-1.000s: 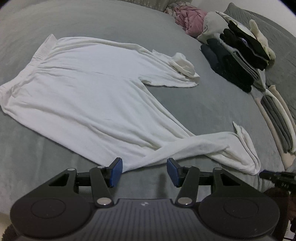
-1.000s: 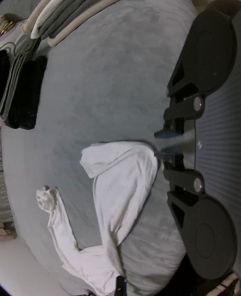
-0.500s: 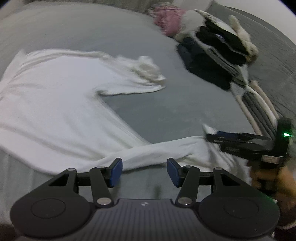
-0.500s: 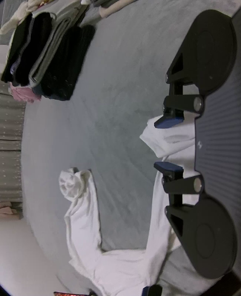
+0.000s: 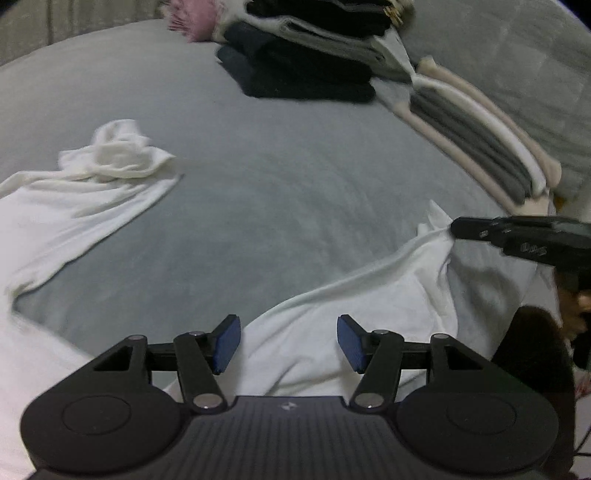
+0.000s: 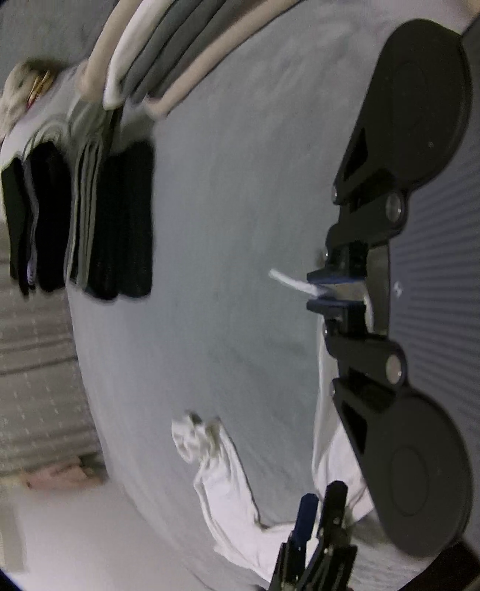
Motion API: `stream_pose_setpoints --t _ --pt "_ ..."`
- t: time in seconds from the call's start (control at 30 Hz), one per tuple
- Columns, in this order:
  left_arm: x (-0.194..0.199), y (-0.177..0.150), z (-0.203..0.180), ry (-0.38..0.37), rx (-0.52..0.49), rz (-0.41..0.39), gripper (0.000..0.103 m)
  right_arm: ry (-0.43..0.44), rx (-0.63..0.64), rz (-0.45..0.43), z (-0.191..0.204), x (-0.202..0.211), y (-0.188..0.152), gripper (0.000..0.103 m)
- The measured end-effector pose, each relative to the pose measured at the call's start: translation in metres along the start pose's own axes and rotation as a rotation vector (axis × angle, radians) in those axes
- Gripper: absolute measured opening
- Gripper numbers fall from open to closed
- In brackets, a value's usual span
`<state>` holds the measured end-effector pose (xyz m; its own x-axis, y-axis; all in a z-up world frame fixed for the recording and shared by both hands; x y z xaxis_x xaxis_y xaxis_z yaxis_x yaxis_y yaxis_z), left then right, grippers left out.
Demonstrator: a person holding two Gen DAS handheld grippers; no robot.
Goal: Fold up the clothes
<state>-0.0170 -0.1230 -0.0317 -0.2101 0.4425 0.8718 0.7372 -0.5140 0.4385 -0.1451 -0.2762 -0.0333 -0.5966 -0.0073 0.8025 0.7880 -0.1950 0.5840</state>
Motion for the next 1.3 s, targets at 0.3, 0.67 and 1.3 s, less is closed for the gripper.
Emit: stream_pose_setpoints --t 0.3,0.67,1.3 --pt "-0.015 0.009 -0.001 0.0 -0.055 0.009 0.036 0.046 -0.198 0.061 -0.055 -0.008 -0.009 0.033" --pt "0.0 0.007 0.009 -0.134 0.033 -0.073 0.0 0.194 -0.245 0.107 -0.038 -0.045 0.021 0.007" --pt "0.063 -0.008 -0.046 -0.145 -0.009 -0.265 0.001 0.125 -0.142 -0.098 -0.04 0.026 0.055 0.006"
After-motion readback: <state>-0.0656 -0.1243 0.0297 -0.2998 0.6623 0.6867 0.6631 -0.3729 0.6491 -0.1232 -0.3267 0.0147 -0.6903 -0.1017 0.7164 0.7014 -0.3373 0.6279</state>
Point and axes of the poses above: each gripper's, at about its wrist camera, not at the fingertips, and x roughly against the way its jaws point, z to its left, y to its top, the point moved 3 cm from there along -x, roughly the way its jaws point, and after that the axes turned 8 degrees about z, right-handed, at the moved point
